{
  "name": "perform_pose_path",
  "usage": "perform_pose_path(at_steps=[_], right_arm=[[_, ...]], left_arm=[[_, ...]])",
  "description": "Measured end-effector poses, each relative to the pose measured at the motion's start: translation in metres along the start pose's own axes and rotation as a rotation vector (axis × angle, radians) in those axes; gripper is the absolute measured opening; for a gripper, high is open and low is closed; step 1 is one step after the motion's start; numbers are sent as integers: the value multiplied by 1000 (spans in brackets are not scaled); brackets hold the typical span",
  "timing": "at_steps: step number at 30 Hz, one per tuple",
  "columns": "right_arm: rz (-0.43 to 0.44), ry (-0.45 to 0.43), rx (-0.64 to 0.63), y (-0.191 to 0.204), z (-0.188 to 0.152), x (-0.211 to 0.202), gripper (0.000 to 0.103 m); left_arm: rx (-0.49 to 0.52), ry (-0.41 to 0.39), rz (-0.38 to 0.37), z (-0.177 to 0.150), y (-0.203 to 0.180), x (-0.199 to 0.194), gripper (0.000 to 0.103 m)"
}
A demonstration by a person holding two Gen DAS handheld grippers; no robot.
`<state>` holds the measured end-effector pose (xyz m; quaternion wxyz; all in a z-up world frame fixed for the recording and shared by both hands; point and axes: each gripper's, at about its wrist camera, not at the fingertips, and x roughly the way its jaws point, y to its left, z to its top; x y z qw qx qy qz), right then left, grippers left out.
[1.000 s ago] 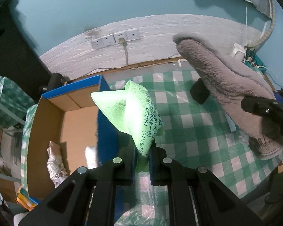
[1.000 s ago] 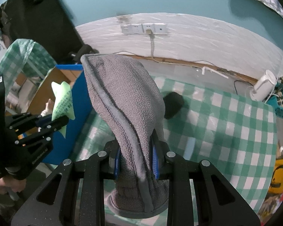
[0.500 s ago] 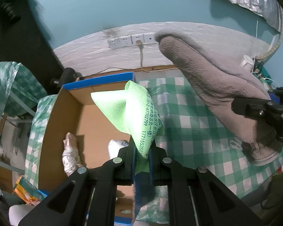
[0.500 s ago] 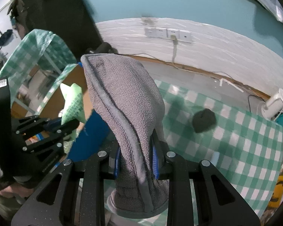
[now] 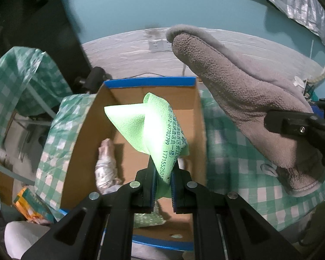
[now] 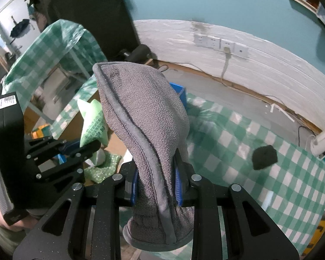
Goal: Organize soft objects
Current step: 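Carry the green cloth with the left tool while the right tool carries the grey fleece to the box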
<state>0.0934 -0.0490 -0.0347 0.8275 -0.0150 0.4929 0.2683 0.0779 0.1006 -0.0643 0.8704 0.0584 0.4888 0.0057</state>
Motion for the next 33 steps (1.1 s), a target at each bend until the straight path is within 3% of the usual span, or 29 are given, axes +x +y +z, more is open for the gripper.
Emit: perform_pose_path(at_steps=[19, 29, 31, 33], right_arm=[[38, 99, -52, 56, 14, 59, 24], [65, 105, -67, 80, 23, 74, 28], [66, 103, -74, 86, 24, 76, 44], [62, 91, -71, 88, 24, 76, 51]], left_arm=[[-84, 63, 70, -18, 59, 22, 11], [-127, 53, 89, -22, 82, 19, 12], [-140, 65, 99, -23, 86, 21, 25], [-148, 75, 105, -24, 88, 23, 50]])
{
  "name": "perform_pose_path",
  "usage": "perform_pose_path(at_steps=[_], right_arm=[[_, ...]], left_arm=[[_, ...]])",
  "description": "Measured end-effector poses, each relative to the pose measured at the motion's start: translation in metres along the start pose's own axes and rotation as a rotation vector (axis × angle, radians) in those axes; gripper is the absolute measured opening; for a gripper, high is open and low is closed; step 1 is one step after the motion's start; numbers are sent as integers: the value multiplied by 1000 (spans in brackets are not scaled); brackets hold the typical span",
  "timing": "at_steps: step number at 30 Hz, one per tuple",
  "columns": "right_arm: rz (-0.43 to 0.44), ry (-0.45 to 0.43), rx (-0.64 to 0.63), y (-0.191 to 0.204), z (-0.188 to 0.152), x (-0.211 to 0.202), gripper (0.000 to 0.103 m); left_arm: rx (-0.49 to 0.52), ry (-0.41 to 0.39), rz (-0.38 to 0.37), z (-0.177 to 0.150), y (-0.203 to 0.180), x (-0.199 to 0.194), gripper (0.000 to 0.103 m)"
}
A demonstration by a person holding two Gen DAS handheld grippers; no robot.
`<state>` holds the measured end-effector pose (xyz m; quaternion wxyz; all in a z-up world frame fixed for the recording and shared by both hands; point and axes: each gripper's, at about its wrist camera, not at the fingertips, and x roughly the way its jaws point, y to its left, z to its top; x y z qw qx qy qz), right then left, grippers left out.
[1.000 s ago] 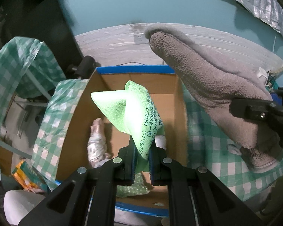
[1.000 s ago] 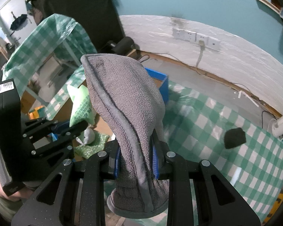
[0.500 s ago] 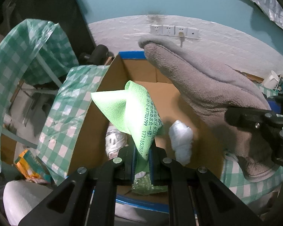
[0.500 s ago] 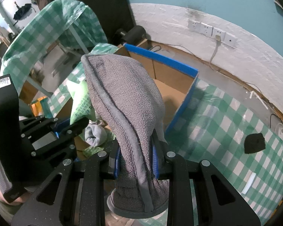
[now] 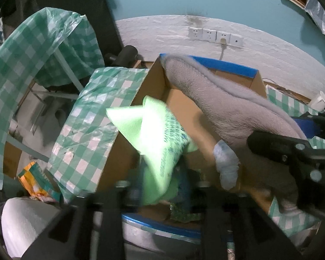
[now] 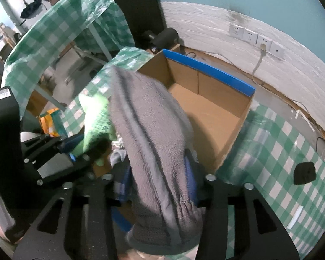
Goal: Organize soft objects
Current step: 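Carry the green cloth with the left tool while the right tool carries the grey fleece to the box, then open the left tool over the box while the right tool releases the grey fleece inside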
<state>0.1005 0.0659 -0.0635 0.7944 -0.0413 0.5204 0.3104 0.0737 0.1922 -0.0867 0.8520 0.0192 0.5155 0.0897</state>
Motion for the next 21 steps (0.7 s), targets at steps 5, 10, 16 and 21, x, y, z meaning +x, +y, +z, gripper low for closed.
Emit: perform_pose_path(at_steps=[5, 10, 16, 21], right_arm=[[-12, -26, 16, -4, -2, -4, 64], [-22, -39, 51, -16, -4, -12, 68], [-42, -45, 78, -31, -10, -20, 70], [-59, -38, 95, -45, -20, -25, 70]], left_arm=[[10, -27, 12, 1, -1, -4, 55], [5, -33, 25, 2, 1, -5, 57], [3, -47, 13, 4, -3, -11, 61], [28, -59, 0, 6, -14, -16, 61]])
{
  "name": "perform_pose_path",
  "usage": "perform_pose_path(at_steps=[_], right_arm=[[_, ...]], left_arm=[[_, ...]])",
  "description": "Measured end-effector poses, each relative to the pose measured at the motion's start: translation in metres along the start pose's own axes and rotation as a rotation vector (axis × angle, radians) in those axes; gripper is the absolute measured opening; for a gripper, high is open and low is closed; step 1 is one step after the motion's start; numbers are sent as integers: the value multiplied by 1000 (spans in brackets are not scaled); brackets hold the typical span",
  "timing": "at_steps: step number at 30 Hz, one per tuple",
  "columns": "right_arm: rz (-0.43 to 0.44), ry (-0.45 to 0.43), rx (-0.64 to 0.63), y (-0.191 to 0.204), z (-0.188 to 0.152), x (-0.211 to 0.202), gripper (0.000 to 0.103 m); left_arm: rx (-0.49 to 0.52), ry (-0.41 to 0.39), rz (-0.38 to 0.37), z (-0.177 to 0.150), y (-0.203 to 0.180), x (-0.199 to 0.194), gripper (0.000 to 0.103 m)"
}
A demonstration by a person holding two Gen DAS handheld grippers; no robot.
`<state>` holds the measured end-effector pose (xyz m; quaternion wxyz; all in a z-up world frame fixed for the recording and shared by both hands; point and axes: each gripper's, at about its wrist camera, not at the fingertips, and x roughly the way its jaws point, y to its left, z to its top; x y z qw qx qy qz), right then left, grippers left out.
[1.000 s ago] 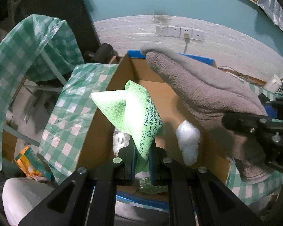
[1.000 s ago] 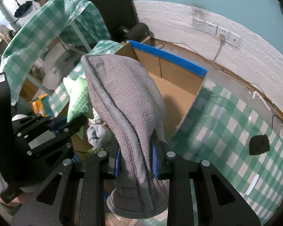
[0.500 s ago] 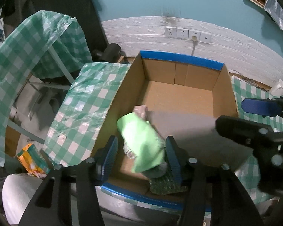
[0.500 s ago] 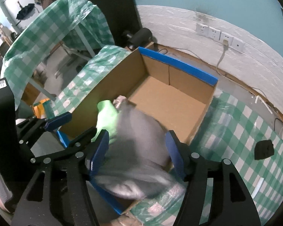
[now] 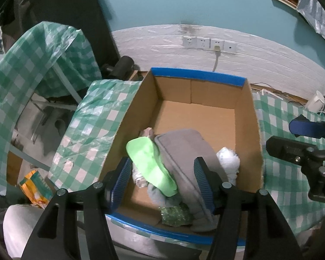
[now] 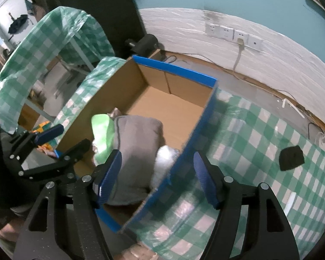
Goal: Organize soft objects
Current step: 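Open the left tool over the box while the right tool releases the grey fleece inside, then grasp the small white roll with the right tool while the left tool approaches the black hat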
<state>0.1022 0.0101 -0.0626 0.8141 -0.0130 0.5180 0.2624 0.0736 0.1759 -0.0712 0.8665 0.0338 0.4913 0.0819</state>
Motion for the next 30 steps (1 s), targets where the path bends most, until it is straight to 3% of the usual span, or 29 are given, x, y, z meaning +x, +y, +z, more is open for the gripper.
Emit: perform_pose_path(at_steps=[11, 15, 30], right_arm=[[-34, -17, 63, -40, -17, -22, 70], [-40, -25, 87, -54, -23, -30, 70], [-111, -60, 146, -104, -50, -63, 70]], left_arm=[[56, -8, -18, 4, -29, -7, 62], [80, -14, -31, 6, -43, -10, 69], [202, -39, -56, 6, -105, -23, 71]])
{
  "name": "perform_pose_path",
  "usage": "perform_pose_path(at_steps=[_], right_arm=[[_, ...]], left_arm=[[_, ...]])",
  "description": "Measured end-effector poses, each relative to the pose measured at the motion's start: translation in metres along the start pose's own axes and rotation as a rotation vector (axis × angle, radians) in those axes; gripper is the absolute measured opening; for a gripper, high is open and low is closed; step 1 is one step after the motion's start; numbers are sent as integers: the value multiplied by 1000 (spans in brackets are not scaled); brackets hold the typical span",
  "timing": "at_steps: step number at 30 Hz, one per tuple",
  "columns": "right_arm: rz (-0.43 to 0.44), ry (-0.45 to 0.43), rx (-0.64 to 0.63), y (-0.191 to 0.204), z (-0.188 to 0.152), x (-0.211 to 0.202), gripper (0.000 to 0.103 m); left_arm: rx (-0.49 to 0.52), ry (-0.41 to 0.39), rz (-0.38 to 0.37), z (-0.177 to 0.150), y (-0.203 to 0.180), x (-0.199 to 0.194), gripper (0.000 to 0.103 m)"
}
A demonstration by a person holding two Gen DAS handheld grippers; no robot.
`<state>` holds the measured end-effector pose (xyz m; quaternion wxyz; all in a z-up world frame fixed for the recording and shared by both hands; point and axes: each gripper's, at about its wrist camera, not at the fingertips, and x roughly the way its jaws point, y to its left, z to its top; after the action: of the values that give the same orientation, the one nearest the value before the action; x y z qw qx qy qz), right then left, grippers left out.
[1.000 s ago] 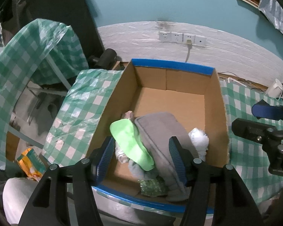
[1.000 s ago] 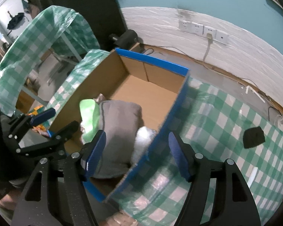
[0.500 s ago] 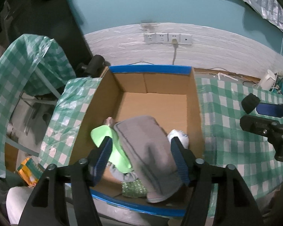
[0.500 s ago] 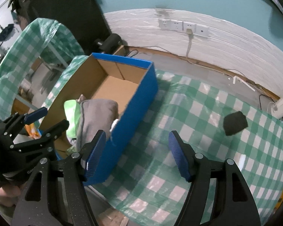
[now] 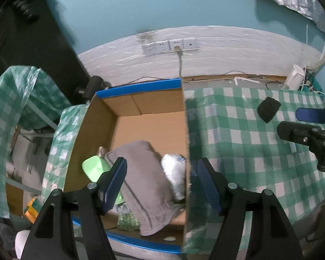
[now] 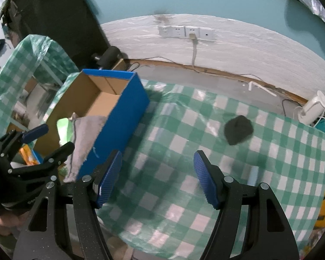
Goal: Organize soft objects
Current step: 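Grasp the small white roll with the right tool while the left tool approaches the black hat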
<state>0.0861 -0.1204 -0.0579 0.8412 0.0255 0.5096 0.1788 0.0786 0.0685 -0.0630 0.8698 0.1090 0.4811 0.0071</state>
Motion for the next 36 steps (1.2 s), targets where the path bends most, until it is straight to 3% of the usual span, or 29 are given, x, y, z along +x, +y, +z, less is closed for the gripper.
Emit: perform_pose_path(at_steps=[22, 36], right_arm=[[-110, -8, 136, -99, -35, -24, 70], [-184, 60, 222, -156, -51, 13, 70]], left_arm=[[145, -10, -57, 18, -88, 0, 76], [210, 58, -85, 29, -140, 42, 77]])
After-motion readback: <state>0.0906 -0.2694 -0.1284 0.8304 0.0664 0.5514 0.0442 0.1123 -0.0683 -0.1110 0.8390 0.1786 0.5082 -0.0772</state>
